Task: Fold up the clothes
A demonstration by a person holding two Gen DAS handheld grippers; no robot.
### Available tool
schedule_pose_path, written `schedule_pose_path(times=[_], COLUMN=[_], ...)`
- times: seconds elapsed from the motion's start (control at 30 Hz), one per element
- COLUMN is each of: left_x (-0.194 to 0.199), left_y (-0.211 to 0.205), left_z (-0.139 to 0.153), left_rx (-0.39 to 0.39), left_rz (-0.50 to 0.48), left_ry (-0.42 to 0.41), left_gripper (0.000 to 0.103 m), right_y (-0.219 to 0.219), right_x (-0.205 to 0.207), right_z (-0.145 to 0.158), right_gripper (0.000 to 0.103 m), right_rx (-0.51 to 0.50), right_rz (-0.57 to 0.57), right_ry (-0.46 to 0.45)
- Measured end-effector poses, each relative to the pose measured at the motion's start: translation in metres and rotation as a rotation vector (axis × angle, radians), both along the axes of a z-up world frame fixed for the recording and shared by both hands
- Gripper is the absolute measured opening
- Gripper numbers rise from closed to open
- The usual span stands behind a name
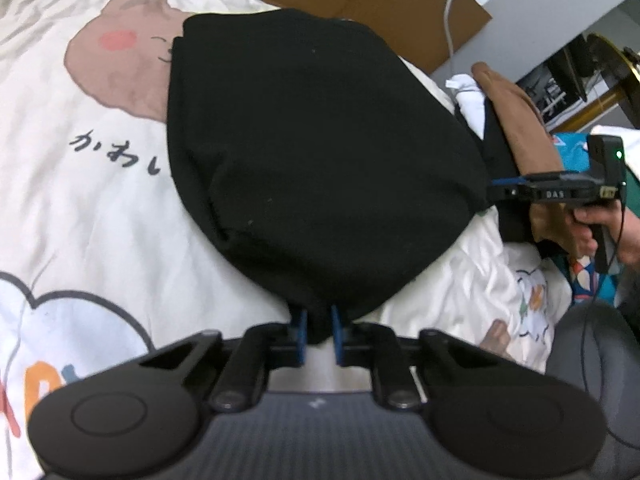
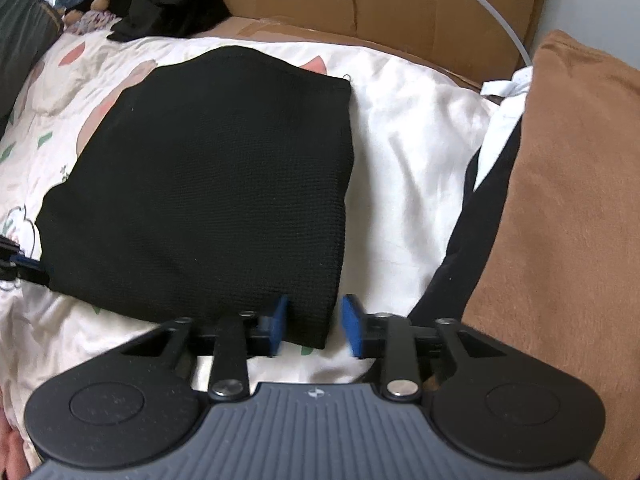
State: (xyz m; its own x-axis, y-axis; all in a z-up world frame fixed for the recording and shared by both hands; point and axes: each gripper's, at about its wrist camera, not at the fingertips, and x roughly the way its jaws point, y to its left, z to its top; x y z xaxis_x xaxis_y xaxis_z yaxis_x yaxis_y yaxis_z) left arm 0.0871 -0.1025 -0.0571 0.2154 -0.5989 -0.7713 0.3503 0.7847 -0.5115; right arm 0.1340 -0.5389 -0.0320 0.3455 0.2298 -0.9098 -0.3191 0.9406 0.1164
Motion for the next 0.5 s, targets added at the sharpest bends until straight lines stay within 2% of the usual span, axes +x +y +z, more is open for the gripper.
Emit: schedule_pose_path(times=[0.07,0.13,0.5], left_x=[-0.002,-0.005,-0.009], left_y=[0.001,0.0,-0.001], left_z=[-0.003,-0.005,0.002], left_rx=[0.006,0.015,0.035], left_rz=[0.005,0.005,0.021], left_ry=[0.005,0.008,-0.017], left_gripper=[0.004,0.004,0.004], right_y=[-0.002,-0.007,-0.006], right_x=[0.001,0.002,-0.011], right_z=[0.0,0.0,0.014], right_gripper=[0.008,0.005,0.005], right_rx=[-0.02,-0.026,-0.031], right_rz=[-0.017,-0.039,-0.039], right_ry=[-0.002,0.003,-0.006])
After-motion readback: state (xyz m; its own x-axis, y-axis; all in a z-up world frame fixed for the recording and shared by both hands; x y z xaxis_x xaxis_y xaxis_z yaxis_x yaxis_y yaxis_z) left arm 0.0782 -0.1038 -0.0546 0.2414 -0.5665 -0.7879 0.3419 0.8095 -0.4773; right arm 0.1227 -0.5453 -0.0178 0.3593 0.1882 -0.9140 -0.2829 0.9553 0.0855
